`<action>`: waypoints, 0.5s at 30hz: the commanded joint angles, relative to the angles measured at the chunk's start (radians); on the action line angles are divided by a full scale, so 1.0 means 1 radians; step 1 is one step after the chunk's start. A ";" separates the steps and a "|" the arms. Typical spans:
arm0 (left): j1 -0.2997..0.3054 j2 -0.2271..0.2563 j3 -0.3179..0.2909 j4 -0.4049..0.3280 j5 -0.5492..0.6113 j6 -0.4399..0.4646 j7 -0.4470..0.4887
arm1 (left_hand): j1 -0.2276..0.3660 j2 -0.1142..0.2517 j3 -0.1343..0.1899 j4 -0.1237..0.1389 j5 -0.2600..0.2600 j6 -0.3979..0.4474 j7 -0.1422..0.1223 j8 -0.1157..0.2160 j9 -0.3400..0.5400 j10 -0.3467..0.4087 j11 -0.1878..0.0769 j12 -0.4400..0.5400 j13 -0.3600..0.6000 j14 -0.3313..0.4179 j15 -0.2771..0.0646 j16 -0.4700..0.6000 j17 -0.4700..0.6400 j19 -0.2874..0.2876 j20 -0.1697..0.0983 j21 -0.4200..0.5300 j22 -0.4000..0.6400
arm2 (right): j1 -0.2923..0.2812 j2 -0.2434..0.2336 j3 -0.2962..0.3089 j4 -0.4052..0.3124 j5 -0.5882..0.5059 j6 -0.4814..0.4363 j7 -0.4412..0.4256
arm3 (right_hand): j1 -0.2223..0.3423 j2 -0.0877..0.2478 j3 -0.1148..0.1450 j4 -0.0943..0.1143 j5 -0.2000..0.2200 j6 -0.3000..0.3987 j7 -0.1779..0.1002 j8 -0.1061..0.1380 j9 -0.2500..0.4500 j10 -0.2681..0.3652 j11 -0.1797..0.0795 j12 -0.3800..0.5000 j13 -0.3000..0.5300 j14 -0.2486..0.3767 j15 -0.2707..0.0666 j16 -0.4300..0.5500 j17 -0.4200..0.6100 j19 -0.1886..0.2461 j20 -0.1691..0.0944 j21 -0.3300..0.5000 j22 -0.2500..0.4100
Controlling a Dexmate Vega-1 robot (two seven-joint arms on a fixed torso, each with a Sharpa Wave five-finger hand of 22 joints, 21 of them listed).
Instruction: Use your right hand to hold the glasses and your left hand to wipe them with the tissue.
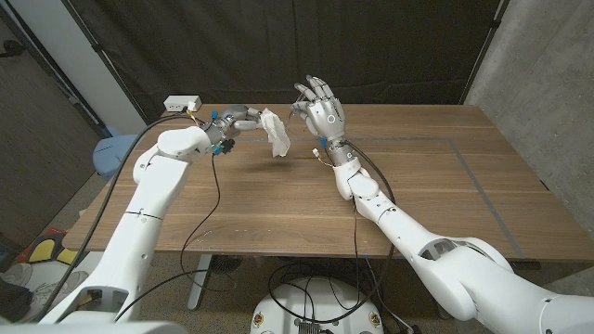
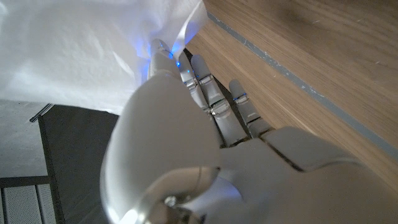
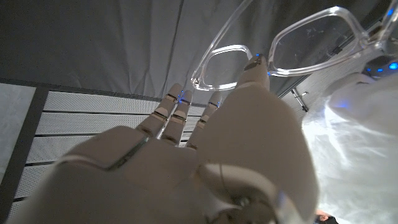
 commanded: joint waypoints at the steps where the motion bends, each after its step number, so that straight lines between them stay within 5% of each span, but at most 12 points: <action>1: 0.054 0.071 0.036 -0.069 0.221 -0.003 0.150 | 0.038 0.028 0.107 0.092 -0.011 -0.017 0.017 -0.010 0.004 -0.011 -0.013 -0.009 0.015 -0.024 -0.089 0.012 0.025 0.009 -0.014 0.009 0.001 | -0.008 0.006 0.047 0.003 0.026 0.013 0.000 | 0.005 0.004 -0.010 0.002 0.005 0.050 0.044 0.002 0.006 0.018 -0.001 0.007 0.002 0.011 -0.188 0.006 0.002 -0.005 -0.142 0.007 0.000; 5: 0.063 0.098 0.069 -0.078 0.345 -0.003 0.220 | 0.042 0.024 0.109 0.084 -0.019 -0.056 -0.008 -0.030 0.011 -0.039 -0.026 -0.027 0.026 -0.055 -0.090 0.015 0.042 0.010 -0.023 0.009 0.000 | -0.012 -0.006 0.040 -0.011 0.049 0.007 0.000 | 0.005 0.001 -0.016 0.003 0.006 0.054 0.045 0.005 0.011 0.035 0.000 0.009 0.002 0.015 -0.188 0.006 0.002 -0.007 -0.144 0.007 0.000; 10: 0.054 0.149 0.135 -0.081 0.529 0.015 0.267 | 0.042 0.021 0.110 0.080 -0.023 -0.057 -0.010 -0.031 0.015 -0.047 -0.028 -0.036 0.033 -0.065 -0.094 0.018 0.050 0.011 -0.026 0.008 -0.001 | 0.008 -0.083 -0.073 -0.042 0.162 -0.051 0.006 | 0.006 -0.005 -0.023 0.003 0.006 0.055 0.045 0.007 0.017 0.042 -0.001 0.008 0.001 0.012 -0.187 0.003 0.001 -0.009 -0.144 0.007 0.000; 13: 0.046 0.164 0.159 -0.078 0.600 0.021 0.269 | 0.043 0.018 0.110 0.079 -0.025 -0.059 -0.012 -0.032 0.017 -0.051 -0.034 -0.041 0.036 -0.069 -0.094 0.019 0.053 0.011 -0.029 0.007 -0.001 | 0.013 -0.138 -0.152 -0.091 0.246 -0.107 0.057 | 0.005 -0.006 -0.028 0.005 0.006 0.054 0.044 0.007 0.019 0.044 -0.001 0.007 0.001 0.011 -0.186 0.001 0.001 -0.010 -0.145 0.007 0.000; 15: 0.041 0.195 0.206 -0.067 0.720 0.011 0.316 | 0.041 0.017 0.111 0.079 -0.027 -0.059 -0.015 -0.031 0.021 -0.056 -0.038 -0.047 0.040 -0.075 -0.094 0.018 0.055 0.011 -0.033 0.007 -0.002 | -0.007 -0.182 -0.181 -0.172 0.324 -0.126 0.167 | 0.004 -0.008 -0.032 0.006 0.006 0.054 0.044 0.008 0.021 0.044 -0.001 0.005 0.000 0.009 -0.185 0.000 0.000 -0.011 -0.145 0.007 0.001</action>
